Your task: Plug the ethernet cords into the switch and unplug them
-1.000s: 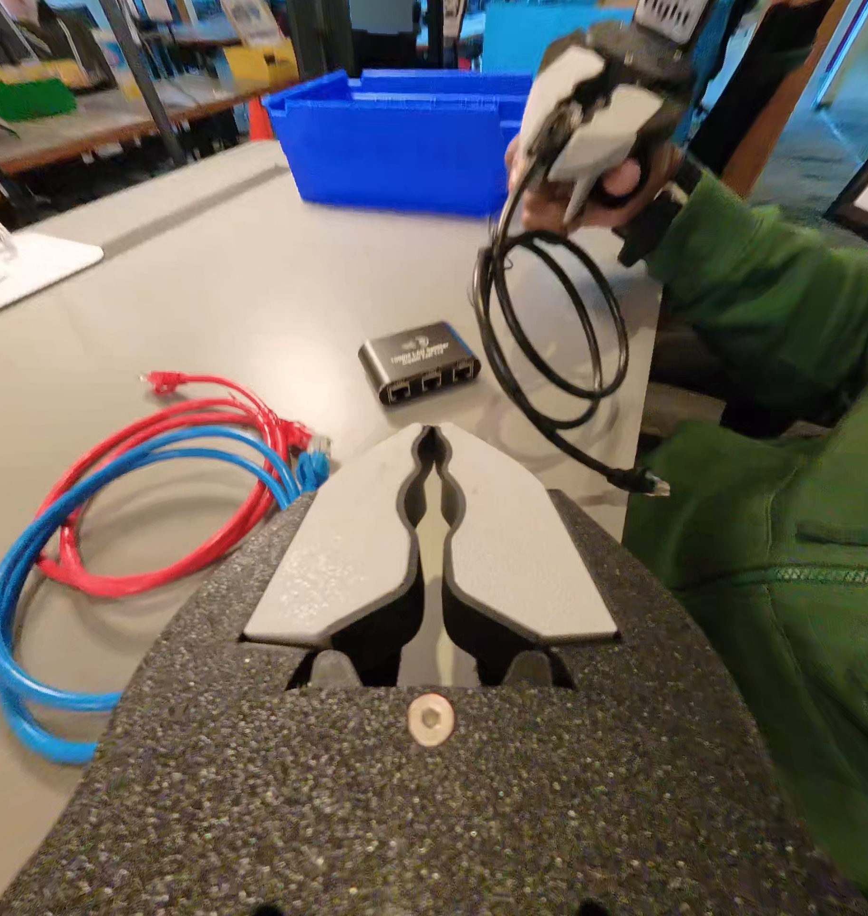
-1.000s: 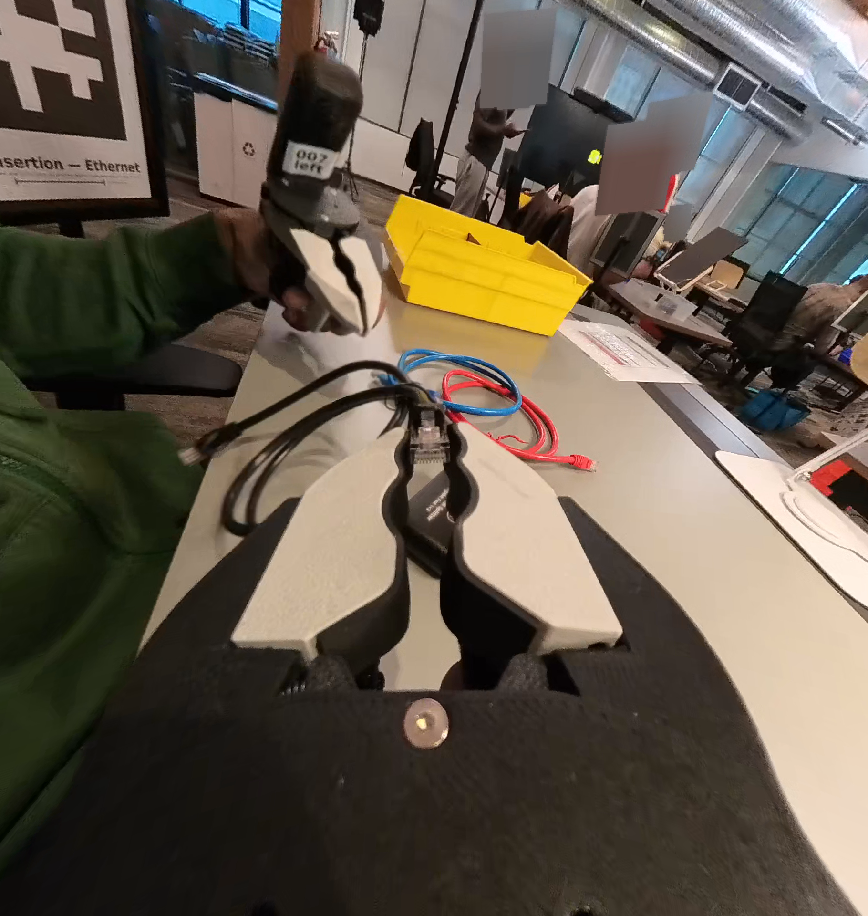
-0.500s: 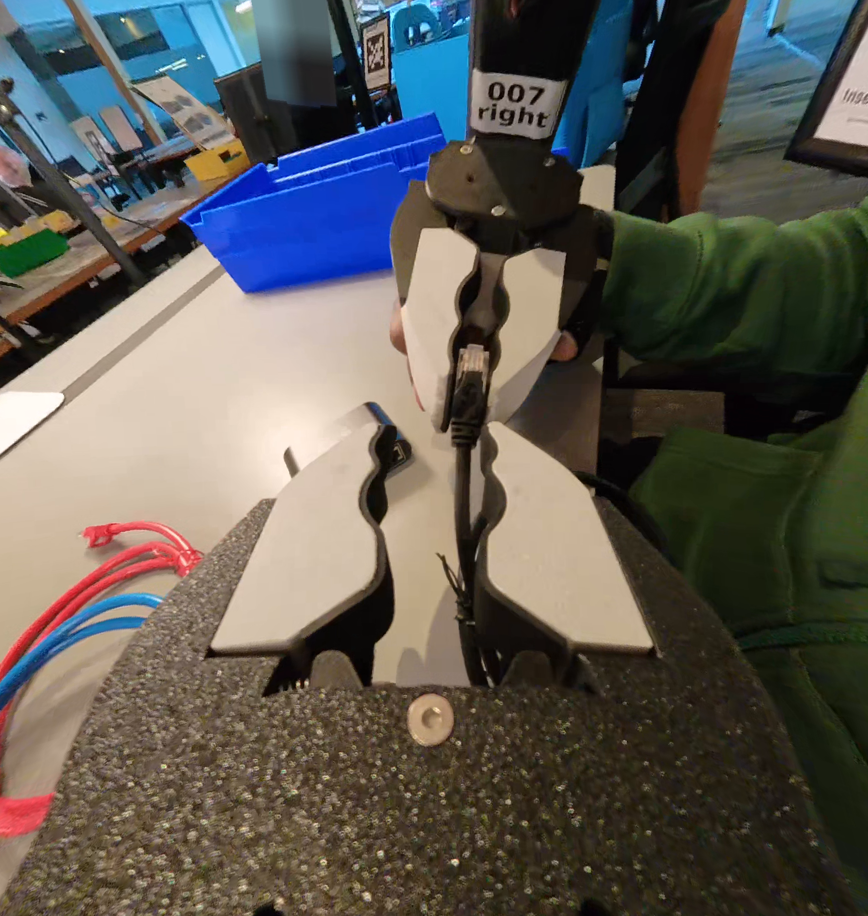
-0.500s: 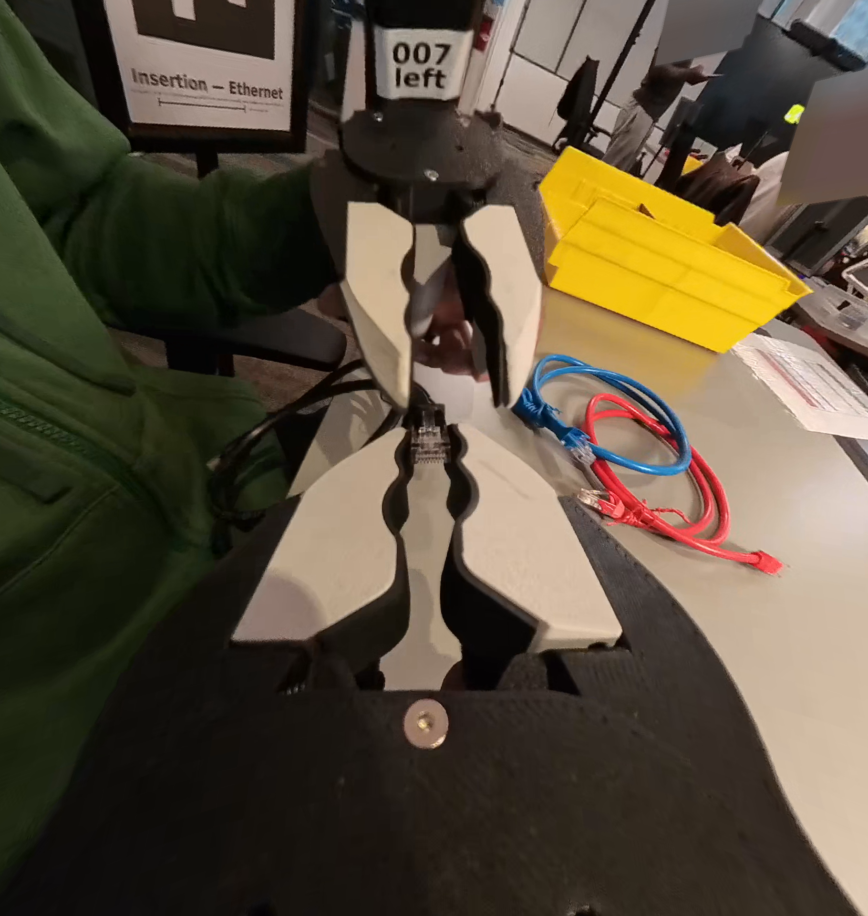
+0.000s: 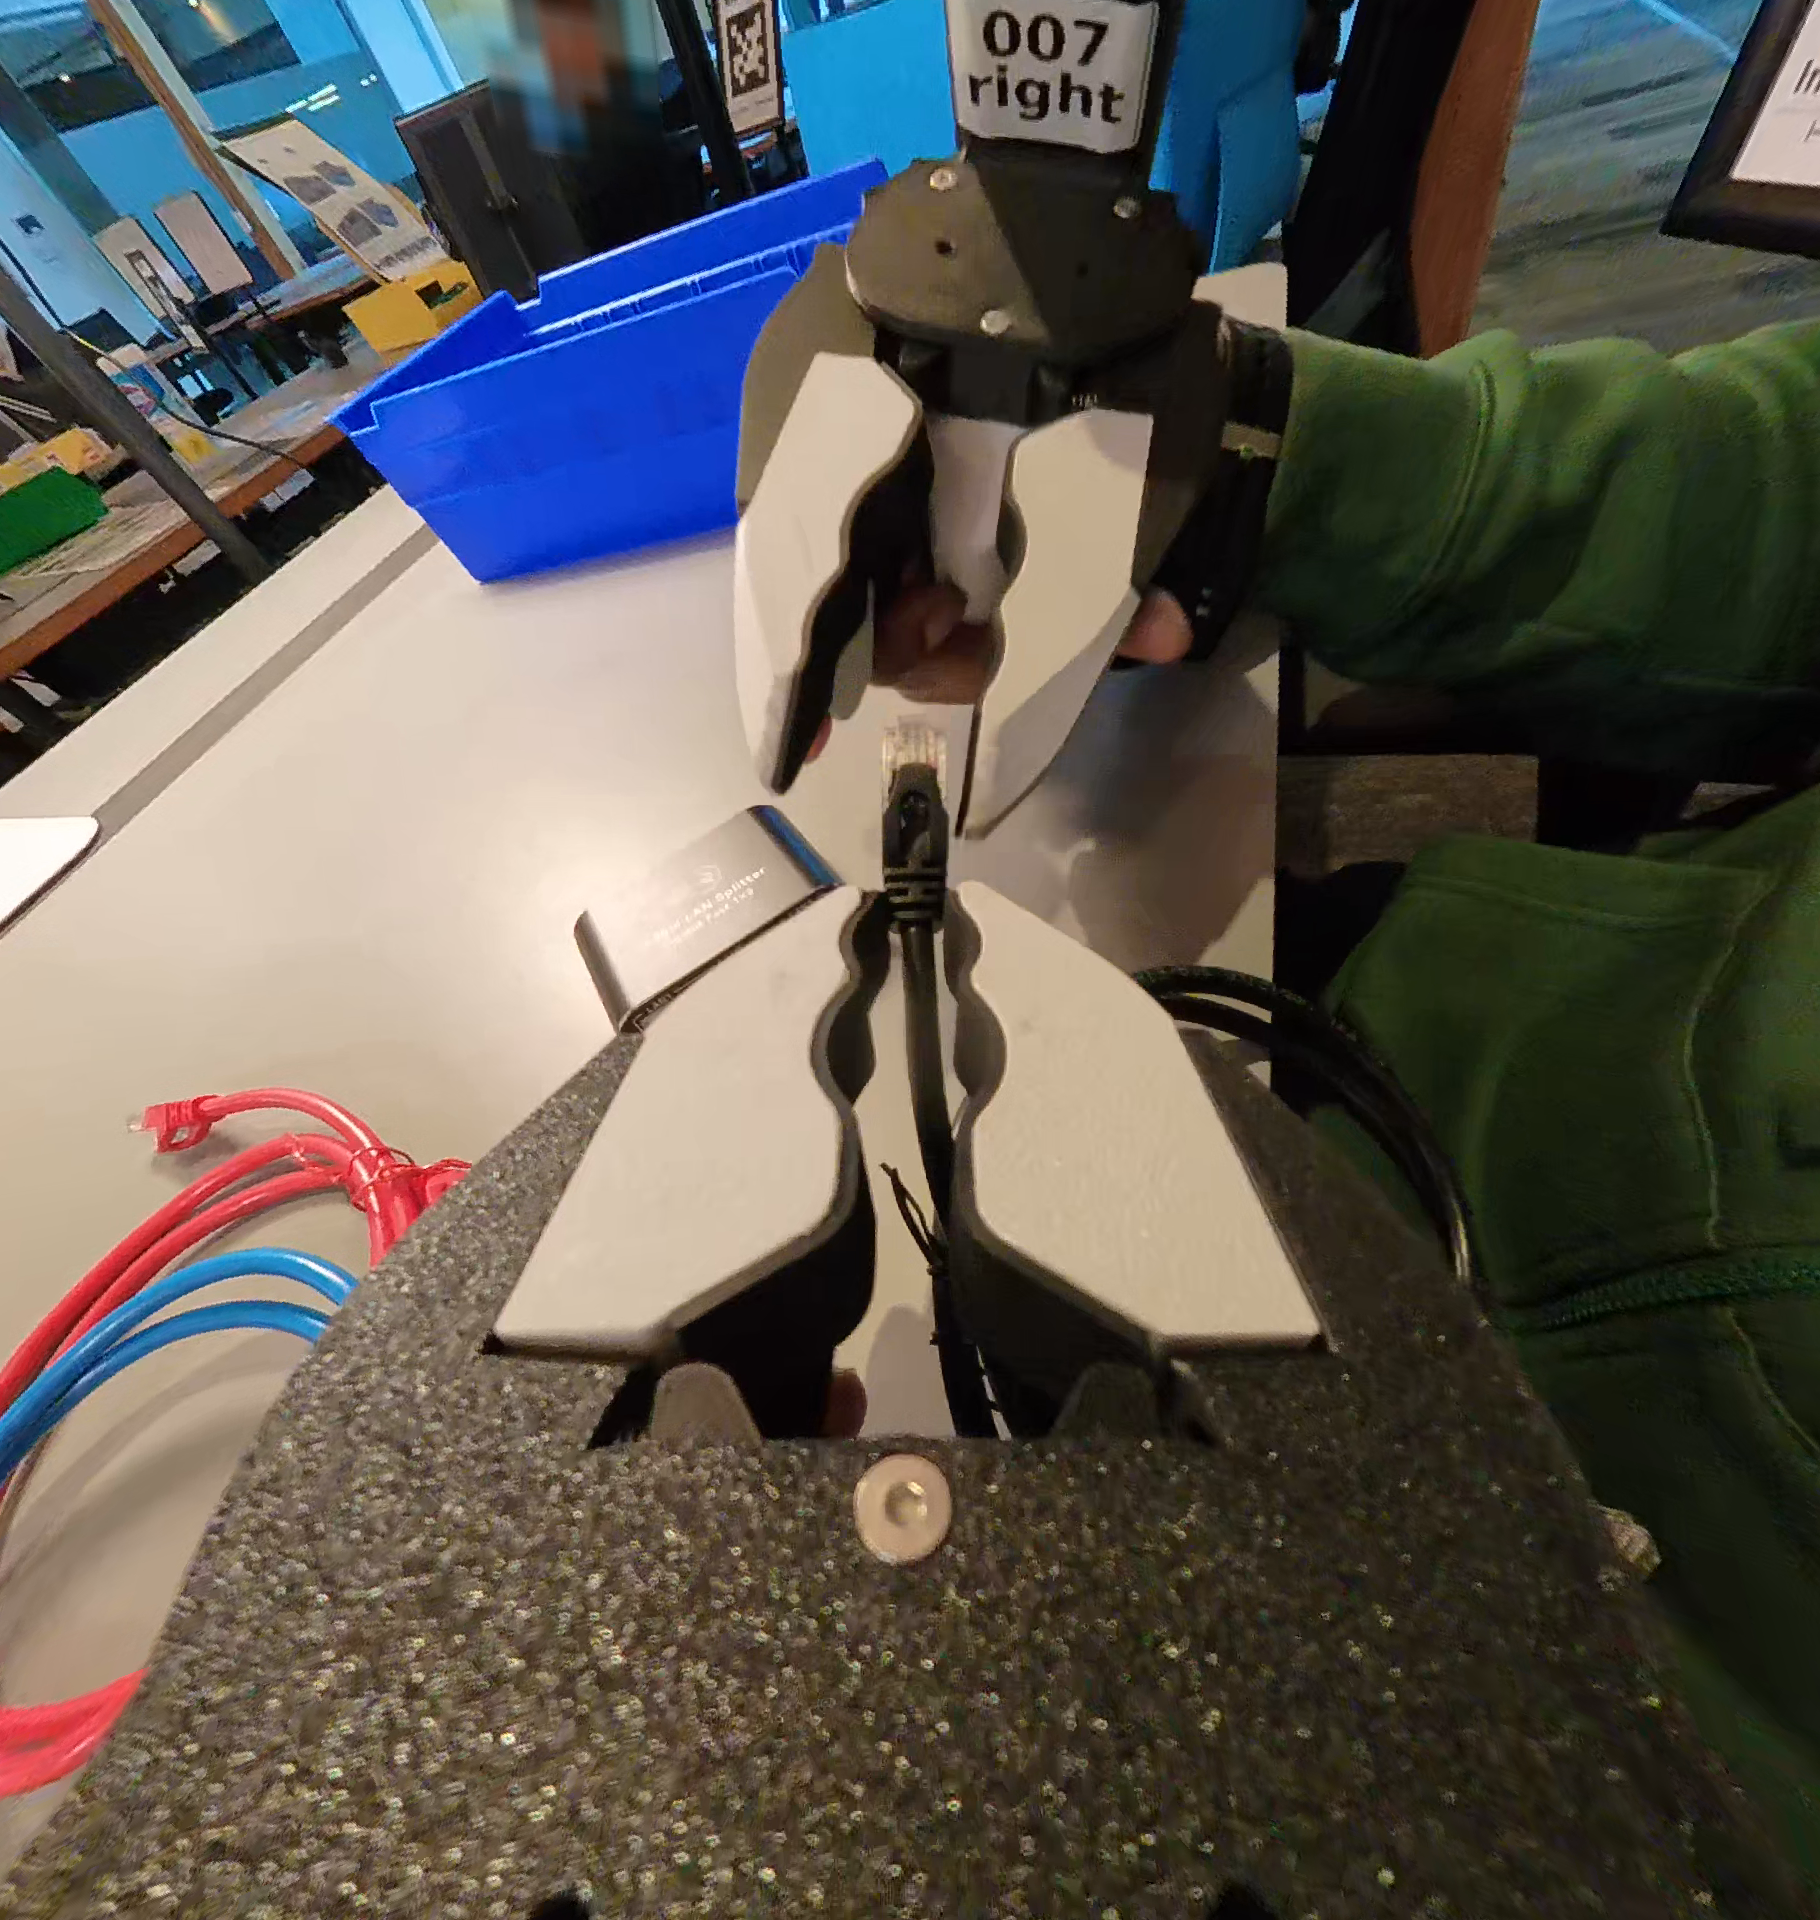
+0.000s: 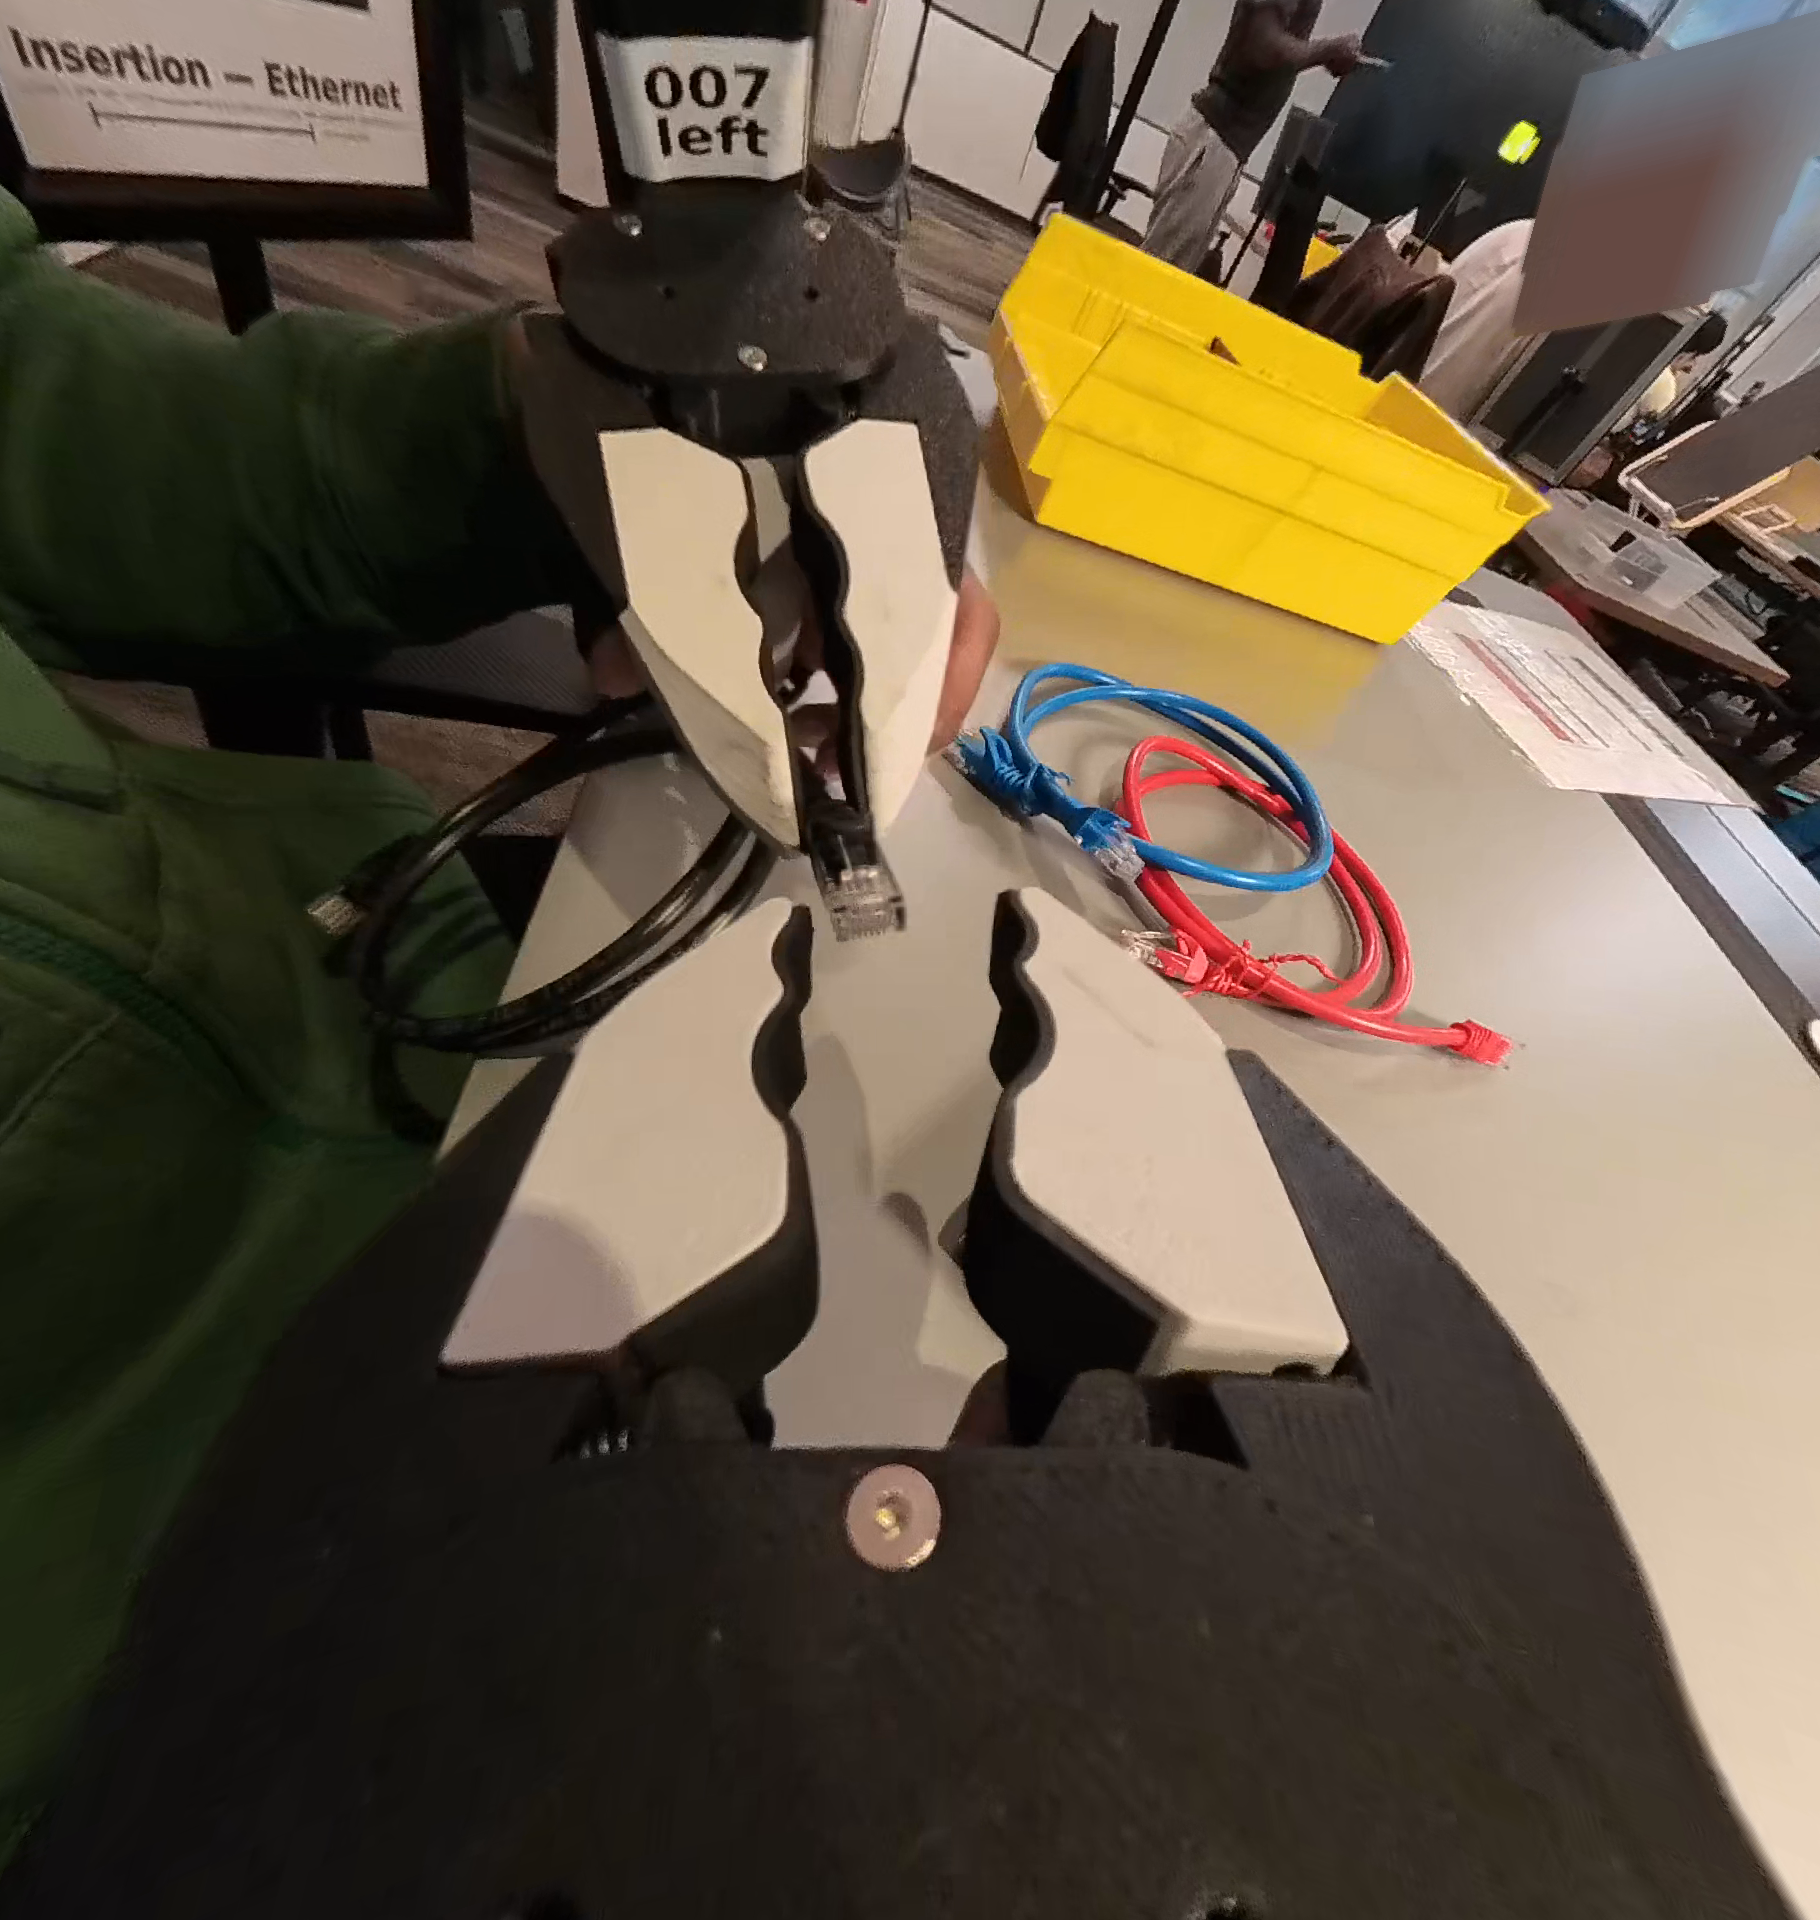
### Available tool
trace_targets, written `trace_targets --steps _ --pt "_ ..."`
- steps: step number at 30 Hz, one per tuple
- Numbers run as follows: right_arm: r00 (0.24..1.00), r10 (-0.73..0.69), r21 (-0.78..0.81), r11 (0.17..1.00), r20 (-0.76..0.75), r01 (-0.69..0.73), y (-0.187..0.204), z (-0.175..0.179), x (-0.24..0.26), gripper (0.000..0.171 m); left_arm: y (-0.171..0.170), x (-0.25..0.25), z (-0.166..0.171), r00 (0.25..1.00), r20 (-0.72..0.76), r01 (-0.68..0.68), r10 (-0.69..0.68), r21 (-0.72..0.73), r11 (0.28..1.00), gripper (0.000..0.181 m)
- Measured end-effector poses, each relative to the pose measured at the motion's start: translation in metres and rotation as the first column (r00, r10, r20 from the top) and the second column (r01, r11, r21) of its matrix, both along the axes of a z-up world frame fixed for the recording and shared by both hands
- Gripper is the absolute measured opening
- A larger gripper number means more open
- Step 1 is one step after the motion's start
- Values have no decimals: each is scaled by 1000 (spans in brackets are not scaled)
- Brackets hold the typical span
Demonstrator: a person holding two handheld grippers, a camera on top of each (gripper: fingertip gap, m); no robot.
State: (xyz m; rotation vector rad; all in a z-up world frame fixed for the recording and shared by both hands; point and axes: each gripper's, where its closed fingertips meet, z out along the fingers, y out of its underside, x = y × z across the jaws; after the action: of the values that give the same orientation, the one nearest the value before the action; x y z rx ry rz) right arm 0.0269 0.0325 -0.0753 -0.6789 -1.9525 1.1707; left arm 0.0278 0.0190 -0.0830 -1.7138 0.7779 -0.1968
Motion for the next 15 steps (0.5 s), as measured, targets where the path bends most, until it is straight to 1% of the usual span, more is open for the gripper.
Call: trace_targets --steps 2,3,5,7,10,12,15 --pt "1000 10 -6 1000 -5 -10 0 2 3 34 0 0 -2 1000 -14 -4 4 -7 1000 11" --pt "1000 20 5 1000 -4 -20 -2 1 4 30 1 0 -3 1000 -20 -8 8 -10 1000 11" --pt "999 38 37 999 7 -38 -7 -4 5 16 2 2 -7 999 -38 -10 9 -19 1000 11" --pt "999 36 48 998 21 -37 -7 -8 3 15 3 0 -10 997 -73 -25 24 -17 1000 12" --pt "997 69 -7 998 14 -69 -13 -4 3 15 4 3 -13 996 -91 -26 25 -19 999 20" --pt "998 69 9 998 13 -69 -15 -5 2 15 6 2 -16 993 -115 -43 39 -29 999 12" --pt "999 -1 42 999 35 -1 -3 -8 -1 17 12 -3 -19 990 -112 -94 86 -64 994 12"
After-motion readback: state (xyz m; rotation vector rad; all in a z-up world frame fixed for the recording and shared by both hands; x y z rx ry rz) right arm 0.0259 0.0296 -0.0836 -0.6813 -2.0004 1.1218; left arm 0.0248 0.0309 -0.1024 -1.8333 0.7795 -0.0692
